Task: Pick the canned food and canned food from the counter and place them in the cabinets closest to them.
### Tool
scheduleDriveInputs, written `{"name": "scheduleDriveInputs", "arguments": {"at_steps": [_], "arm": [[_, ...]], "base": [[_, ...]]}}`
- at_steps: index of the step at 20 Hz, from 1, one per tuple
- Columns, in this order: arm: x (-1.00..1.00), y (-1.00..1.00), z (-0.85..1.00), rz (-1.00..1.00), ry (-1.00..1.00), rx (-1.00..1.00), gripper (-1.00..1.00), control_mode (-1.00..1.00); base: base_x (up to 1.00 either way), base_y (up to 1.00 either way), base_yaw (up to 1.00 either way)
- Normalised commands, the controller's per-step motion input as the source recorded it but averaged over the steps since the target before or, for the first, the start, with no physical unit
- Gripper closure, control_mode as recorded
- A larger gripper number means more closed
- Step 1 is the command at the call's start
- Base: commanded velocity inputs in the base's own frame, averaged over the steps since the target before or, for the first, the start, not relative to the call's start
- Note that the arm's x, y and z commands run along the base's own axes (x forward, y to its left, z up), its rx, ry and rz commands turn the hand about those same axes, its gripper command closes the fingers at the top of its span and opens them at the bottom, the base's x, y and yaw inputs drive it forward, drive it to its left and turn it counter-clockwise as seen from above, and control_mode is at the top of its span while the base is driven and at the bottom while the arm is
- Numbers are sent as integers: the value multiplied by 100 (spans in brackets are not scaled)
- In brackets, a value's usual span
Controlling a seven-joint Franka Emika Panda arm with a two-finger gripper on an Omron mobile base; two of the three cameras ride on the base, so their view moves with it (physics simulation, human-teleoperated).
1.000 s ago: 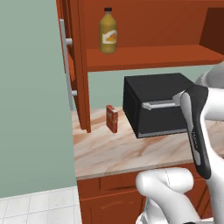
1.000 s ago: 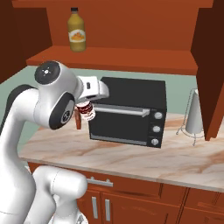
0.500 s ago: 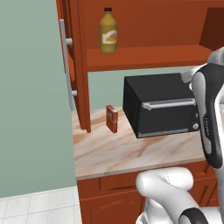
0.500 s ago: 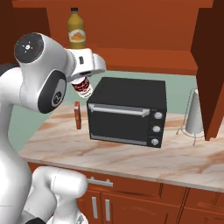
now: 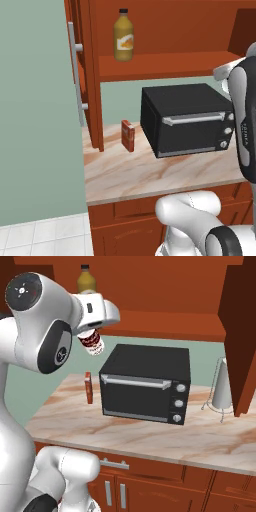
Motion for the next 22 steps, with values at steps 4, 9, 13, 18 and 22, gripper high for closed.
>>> {"name": "scheduleDriveInputs", "arguments": {"at_steps": [4, 9, 13, 18, 22], "arm": [[0, 0, 8, -2, -10, 4, 100, -100], [0, 0, 13, -4, -12, 3, 100, -100], [19, 14, 19, -8, -2, 0, 100, -100], [37, 22, 17, -7, 0, 0, 100, -100], [36, 8, 16, -4, 0, 2, 100, -100]], "base": [[0, 0, 0], [0, 0, 0], [0, 0, 0], [0, 0, 0], [0, 0, 0]]}}
